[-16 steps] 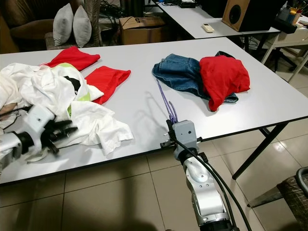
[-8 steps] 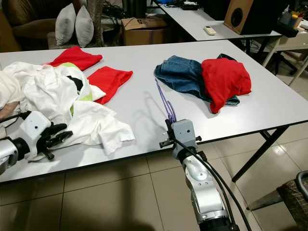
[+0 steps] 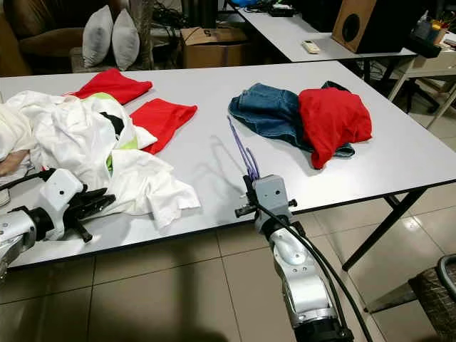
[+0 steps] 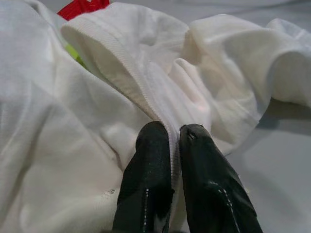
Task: Hang hanger
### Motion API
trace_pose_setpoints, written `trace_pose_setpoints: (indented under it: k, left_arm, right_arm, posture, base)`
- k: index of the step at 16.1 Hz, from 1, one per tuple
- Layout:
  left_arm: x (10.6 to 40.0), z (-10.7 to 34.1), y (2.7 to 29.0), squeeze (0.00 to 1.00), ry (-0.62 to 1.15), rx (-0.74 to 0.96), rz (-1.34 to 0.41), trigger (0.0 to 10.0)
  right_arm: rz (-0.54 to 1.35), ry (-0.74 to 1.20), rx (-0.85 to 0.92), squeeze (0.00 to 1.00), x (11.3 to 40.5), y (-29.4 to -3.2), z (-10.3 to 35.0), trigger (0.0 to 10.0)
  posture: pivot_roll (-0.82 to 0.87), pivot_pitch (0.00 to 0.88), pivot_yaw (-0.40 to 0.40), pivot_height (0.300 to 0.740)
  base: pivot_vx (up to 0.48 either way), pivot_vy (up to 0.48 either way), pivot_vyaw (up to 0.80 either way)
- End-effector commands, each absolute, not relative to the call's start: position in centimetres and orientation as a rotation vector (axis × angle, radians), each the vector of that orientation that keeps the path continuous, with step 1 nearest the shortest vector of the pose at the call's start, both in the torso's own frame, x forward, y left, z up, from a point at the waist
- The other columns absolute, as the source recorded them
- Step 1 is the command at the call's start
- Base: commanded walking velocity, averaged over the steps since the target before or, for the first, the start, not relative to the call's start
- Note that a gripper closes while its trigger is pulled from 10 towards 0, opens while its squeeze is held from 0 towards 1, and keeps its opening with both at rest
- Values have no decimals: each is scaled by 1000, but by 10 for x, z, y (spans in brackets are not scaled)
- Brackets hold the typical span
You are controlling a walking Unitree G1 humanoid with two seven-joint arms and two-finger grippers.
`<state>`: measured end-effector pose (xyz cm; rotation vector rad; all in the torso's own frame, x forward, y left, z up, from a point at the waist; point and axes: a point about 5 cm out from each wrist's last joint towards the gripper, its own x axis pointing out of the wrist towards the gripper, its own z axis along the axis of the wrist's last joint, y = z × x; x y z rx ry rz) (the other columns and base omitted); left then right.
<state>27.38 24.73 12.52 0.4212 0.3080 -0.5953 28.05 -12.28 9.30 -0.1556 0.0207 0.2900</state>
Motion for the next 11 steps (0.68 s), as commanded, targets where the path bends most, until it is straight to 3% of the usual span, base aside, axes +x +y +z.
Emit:
trace_pose_setpoints:
  k: [1,8,11]
  left_arm:
    - [272,120,244,0,314,400,-619,0]
    - [285,123,235,0,249,314,-573,0]
    - [319,141,204,0,117,193,-528,0]
  right_arm:
    - [304,52,-153,0,281,-121,87,10000]
    - [293,50,-141,0,282,-123,88,10000]
    - [259,51,-157,0,282,-135,88,10000]
  posture:
    - [-7,0,-18,740]
    - [-19,0,-8,740]
    - [-63,0,3,740]
  base:
    - [0,0,0]
    - [0,0,0]
    - [0,0,0]
